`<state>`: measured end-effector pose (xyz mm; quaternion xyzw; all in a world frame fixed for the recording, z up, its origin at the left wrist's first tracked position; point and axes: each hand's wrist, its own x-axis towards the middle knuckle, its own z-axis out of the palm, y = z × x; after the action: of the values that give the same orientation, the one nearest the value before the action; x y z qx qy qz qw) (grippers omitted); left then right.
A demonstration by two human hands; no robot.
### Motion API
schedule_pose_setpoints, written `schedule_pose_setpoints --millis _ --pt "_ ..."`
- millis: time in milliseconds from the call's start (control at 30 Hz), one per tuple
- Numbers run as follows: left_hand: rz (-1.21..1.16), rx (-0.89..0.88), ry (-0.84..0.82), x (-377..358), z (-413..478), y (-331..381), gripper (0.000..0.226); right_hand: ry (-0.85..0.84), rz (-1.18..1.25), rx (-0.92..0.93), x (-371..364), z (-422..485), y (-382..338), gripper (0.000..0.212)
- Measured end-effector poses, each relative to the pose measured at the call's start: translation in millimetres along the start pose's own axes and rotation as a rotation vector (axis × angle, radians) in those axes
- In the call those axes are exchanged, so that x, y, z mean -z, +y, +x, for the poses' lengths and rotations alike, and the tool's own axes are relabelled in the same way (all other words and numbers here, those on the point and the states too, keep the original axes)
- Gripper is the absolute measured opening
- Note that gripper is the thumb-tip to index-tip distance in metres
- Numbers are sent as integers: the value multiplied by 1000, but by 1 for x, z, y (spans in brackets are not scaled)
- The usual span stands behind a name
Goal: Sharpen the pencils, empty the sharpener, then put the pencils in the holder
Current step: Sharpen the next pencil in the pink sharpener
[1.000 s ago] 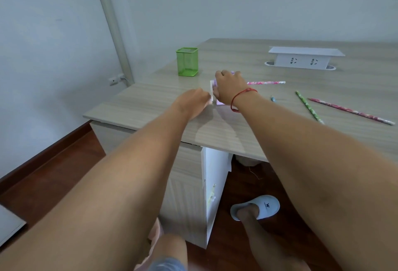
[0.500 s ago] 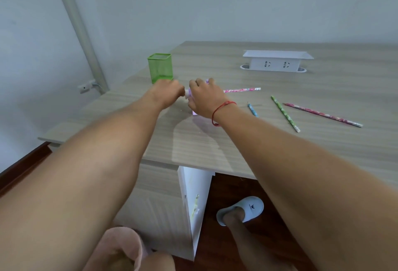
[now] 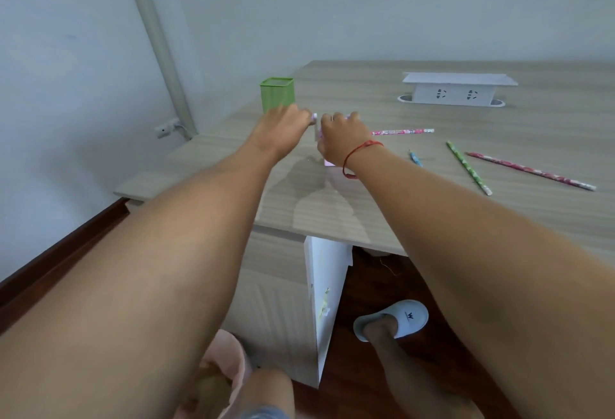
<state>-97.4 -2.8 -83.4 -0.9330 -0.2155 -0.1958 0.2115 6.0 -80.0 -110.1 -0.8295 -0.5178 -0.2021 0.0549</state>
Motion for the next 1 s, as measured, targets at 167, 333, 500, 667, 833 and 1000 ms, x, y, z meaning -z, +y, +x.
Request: schedule_pose_setpoints --millis 167,333,500,667,833,1000 --pt "-85 -40 5 -11 -26 9 18 -20 24 -1 1 -2 -1 39" --pt "-106 -58 -90 -19 -41 21 25 -35 15 24 3 -2 3 40" --pt "-54 -73 -207 -47 -30 19 25 4 -64 93 3 -4 8 42" --pt "25 -81 -280 -63 -8 12 30 17 -73 132 3 -5 10 41" --pt "120 -91 -331 -54 12 8 28 48 -54 146 3 -3 14 41" --pt "79 -53 -280 -38 29 -2 25 26 -31 143 -3 0 15 38"
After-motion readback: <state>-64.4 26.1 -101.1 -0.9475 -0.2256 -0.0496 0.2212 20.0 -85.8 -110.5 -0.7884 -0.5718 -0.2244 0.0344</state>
